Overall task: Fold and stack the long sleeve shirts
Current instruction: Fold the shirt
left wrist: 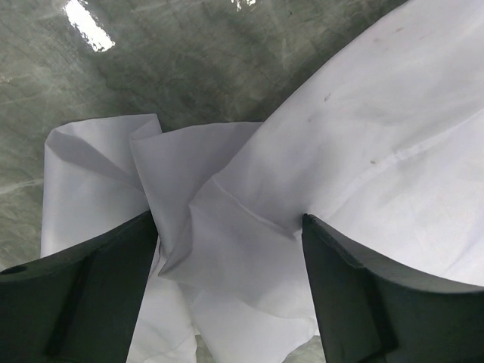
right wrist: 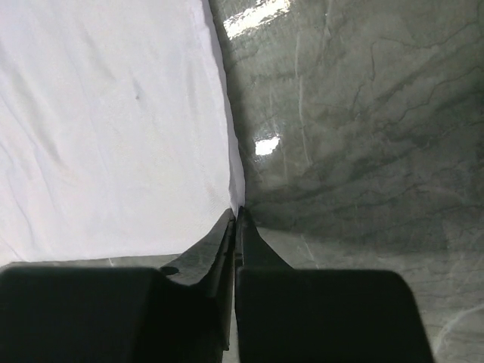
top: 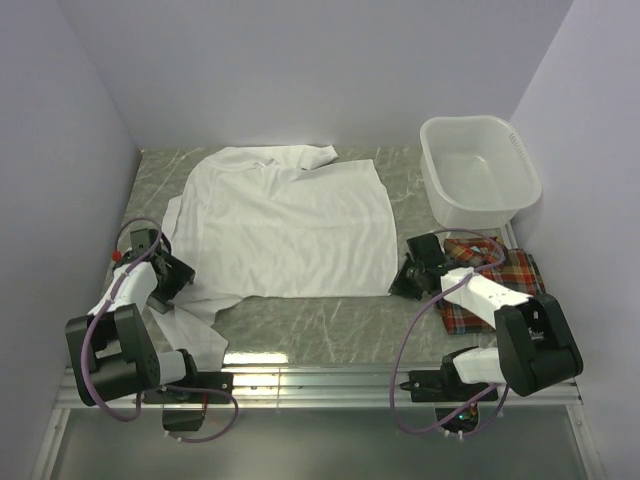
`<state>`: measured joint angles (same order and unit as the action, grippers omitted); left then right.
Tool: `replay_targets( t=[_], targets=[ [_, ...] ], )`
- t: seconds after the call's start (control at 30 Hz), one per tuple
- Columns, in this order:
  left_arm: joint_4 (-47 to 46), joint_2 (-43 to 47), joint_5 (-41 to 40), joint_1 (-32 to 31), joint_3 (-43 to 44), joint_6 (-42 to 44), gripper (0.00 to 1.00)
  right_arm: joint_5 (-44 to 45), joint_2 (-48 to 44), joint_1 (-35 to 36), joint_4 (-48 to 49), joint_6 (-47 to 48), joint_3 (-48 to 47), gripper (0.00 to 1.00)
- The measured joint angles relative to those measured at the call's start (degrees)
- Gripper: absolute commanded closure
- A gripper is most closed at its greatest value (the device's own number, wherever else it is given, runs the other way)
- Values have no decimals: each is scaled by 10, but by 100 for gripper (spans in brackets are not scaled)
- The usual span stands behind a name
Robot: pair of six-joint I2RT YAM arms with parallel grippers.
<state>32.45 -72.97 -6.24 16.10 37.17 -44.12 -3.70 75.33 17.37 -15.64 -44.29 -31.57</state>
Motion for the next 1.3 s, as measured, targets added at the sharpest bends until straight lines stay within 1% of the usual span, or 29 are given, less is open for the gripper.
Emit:
replay_targets(
  t=[0.1,0.13,0.17,0.2,0.3,0.33,0.37,0.4,0.5,0.6,0.63,0.87,0.93,1.07,1.3],
  targets=[
    [3,-6,0,0,0,2,27,0,-1,0,0,5,0,100],
    [5,-9,1,0,0,2,33,1,-2,0,-1,6,0,100],
    [9,-10,2,0,0,2,37,2,-3,0,-3,7,0,100],
    [14,-10,2,0,0,3,43,3,-5,0,-5,9,0,100],
    [29,-10,2,0,6,3,54,9,-13,0,-12,14,0,100],
    [34,-8,2,0,9,3,63,11,-18,0,-17,17,0,100],
    [40,-4,1,0,12,2,67,13,-24,0,-22,19,0,100],
    [47,3,0,0,16,2,78,16,-31,0,-26,22,0,100],
    [65,27,-1,0,28,3,92,29,-51,0,-40,33,-4,100],
    [81,40,-1,0,47,4,96,37,-64,0,-57,43,-12,100],
    [85,42,-1,0,54,4,99,39,-69,0,-63,47,-16,100],
    [109,43,0,0,102,5,99,45,-74,1,-100,70,-68,100],
    [109,36,0,0,121,5,98,47,-70,1,-109,77,-90,100],
    [109,-2,-1,0,157,6,97,51,-37,1,-122,87,-147,100],
    [100,-81,0,0,192,5,96,61,61,1,-132,96,-217,100]
  ],
)
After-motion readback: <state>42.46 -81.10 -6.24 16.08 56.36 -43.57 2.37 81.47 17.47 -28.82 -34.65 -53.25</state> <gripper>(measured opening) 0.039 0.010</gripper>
